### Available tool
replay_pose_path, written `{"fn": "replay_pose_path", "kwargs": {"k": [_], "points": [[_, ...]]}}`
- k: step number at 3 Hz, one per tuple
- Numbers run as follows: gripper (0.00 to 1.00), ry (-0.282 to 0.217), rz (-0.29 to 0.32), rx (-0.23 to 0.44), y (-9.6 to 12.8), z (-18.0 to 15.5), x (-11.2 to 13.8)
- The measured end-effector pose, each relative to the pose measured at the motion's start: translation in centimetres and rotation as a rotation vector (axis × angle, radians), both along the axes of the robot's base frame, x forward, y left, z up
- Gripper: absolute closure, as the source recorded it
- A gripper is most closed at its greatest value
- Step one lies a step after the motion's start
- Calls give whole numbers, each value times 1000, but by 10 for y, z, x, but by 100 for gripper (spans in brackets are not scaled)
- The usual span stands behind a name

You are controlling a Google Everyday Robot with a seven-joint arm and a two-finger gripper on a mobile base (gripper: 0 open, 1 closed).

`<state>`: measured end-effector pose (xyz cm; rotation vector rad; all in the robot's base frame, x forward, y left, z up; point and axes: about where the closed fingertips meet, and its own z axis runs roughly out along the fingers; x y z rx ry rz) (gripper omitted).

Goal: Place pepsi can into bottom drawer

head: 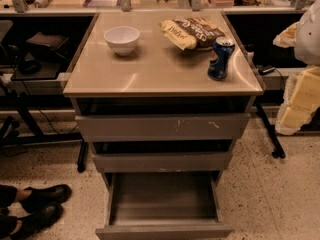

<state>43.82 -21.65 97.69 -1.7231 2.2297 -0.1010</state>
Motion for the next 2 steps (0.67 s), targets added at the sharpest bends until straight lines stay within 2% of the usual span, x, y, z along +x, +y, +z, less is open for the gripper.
{"fn": "replay_pose_path", "kwargs": {"k": [1,2], "points": [[0,0,0,0,0,0,0],[0,12,40,25,3,2,28]]}}
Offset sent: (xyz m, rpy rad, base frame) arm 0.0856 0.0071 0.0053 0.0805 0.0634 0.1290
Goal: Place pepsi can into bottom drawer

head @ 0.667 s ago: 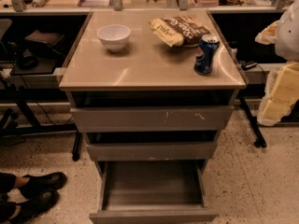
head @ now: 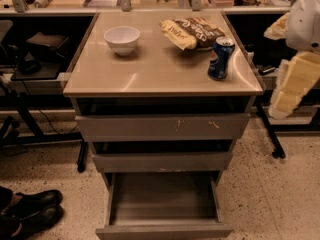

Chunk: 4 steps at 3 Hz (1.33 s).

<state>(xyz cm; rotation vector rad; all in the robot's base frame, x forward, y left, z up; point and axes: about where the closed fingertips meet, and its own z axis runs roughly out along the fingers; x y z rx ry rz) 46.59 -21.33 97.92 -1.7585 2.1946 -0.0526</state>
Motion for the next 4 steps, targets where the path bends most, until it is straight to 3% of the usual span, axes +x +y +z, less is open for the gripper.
{"fn": "replay_pose_path", "kwargs": {"k": [1,2,3,4], "points": [[0,29,114,32,14,-11,64],[0,-54,237,122,30,2,113],[0,-138,244,146,31,30,126],[0,-159,203,213,22,24,133]]}}
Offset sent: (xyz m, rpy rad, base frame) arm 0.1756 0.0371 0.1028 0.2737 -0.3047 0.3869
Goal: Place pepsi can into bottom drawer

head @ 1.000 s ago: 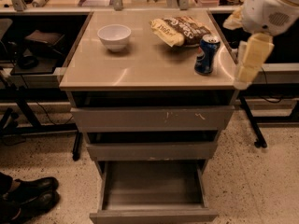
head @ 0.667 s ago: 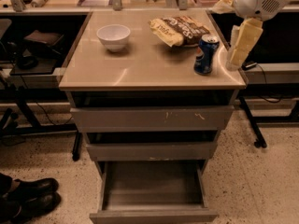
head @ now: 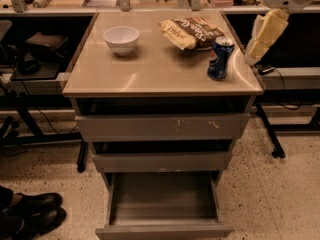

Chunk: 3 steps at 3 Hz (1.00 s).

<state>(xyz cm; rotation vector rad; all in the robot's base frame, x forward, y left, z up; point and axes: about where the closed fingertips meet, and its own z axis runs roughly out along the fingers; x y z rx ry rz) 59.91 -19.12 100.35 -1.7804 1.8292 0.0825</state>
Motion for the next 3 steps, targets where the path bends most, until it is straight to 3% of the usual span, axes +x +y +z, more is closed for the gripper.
{"fn": "replay_pose_path", "kwargs": {"k": [1,2,3], "points": [[0,-27,-77,181,-22,-13,8],[0,-89,-187,324,-58,-18,19],[0,-129,-272,380,-80,-26,36]]}}
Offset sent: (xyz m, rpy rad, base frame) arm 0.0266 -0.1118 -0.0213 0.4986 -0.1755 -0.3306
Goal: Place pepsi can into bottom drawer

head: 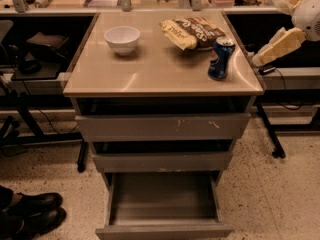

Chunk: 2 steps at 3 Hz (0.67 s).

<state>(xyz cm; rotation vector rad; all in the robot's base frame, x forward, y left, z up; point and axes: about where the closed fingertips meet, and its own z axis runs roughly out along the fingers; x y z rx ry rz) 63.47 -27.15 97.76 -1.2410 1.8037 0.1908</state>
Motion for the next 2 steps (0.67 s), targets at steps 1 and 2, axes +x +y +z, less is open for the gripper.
{"fn": "replay_pose_path", "kwargs": {"k": [1,2], "points": [[0,-8,-5,2,0,1,2],[0,-4,3,18,3,-5,4]]}}
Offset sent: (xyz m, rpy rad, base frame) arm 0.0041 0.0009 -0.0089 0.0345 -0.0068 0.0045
